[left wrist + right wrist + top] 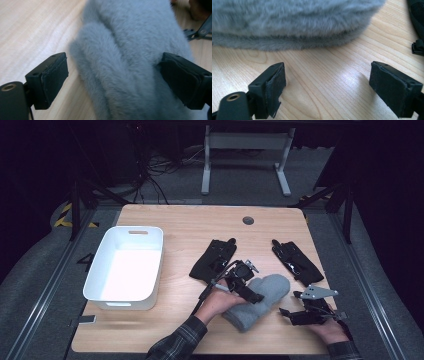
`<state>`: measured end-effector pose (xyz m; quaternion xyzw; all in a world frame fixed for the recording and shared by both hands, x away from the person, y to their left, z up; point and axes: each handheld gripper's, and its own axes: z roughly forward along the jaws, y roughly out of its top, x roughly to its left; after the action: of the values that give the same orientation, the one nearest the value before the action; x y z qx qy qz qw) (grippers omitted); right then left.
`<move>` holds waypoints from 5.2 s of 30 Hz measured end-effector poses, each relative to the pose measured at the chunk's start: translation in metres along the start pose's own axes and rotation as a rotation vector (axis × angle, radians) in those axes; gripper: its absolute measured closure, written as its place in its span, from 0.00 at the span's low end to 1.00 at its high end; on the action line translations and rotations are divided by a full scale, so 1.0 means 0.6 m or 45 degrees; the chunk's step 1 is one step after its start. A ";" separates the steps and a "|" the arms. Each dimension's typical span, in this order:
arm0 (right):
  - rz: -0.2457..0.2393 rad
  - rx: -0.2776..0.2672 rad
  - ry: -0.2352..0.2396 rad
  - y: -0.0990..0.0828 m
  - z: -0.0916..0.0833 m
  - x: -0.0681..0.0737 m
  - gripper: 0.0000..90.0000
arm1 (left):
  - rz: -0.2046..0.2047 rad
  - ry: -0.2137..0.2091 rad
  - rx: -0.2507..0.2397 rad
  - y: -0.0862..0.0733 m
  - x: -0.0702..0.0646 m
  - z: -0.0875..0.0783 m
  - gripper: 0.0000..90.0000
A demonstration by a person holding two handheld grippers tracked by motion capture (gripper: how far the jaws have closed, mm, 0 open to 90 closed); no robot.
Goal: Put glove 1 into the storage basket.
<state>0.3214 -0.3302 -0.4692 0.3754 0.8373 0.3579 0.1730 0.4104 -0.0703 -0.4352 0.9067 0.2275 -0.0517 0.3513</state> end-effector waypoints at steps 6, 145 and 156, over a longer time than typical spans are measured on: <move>-0.003 -0.004 0.001 -0.001 0.000 0.000 0.15 | -0.037 -0.011 0.019 -0.008 0.007 0.020 0.10; -0.020 0.003 0.010 0.000 0.003 0.001 0.12 | -0.537 0.381 -0.241 -0.271 0.232 -0.496 0.77; -0.018 0.003 0.009 0.001 0.003 0.001 0.12 | -0.671 0.346 -0.183 -0.309 0.272 -0.457 0.76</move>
<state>0.3221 -0.3289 -0.4701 0.3685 0.8410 0.3569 0.1721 0.4544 0.2923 -0.3853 0.7879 0.5029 -0.0032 0.3553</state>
